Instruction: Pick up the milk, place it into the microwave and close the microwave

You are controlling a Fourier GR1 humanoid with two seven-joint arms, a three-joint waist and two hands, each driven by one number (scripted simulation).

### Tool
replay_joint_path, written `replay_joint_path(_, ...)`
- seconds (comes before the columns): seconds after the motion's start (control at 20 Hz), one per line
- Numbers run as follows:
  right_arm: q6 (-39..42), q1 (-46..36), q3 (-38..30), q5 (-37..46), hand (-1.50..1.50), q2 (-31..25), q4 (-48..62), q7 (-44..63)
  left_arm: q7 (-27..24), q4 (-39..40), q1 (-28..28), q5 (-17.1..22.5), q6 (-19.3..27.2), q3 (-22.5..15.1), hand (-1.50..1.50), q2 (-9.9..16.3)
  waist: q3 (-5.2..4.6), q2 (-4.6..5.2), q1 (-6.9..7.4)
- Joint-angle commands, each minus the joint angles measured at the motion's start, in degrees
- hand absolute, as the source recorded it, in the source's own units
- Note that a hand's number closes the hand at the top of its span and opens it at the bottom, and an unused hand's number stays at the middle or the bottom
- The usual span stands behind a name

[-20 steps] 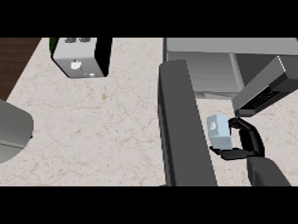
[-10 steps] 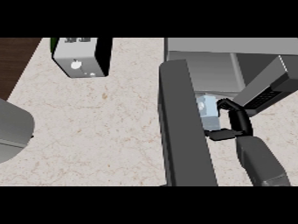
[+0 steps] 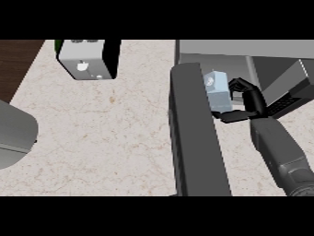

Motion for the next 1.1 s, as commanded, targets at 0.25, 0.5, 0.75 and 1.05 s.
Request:
replay_joint_path(0.25,-1.2,-6.7,-0.5,0.9,1.50,-3.8,3.8,5.0,1.2,-2.0,-4.2,4.2,0.3,-0.1,-1.50,2.1,0.14,1.25,2.06)
replay_joint_path(0.5,-9.7,-10.0,1.2,3.6,1.50,-5.6,3.8,7.8,0.6,-0.6,-6.2,3.6,0.1,-0.1,-1.50,2.4,0.10,1.74,3.45)
replay_joint_path(0.75,-15.2,-11.1,0.8,4.0,1.50,-6.4,4.4,9.1,1.2,0.5,-8.5,4.0,1.0,0.0,-1.50,3.2,0.16,2.41,4.19)
replay_joint_path(1.05,-16.5,-12.8,0.7,4.5,1.50,-8.6,5.3,11.0,2.0,0.7,-10.1,3.7,1.0,-0.8,-1.50,4.1,0.27,3.24,5.34)
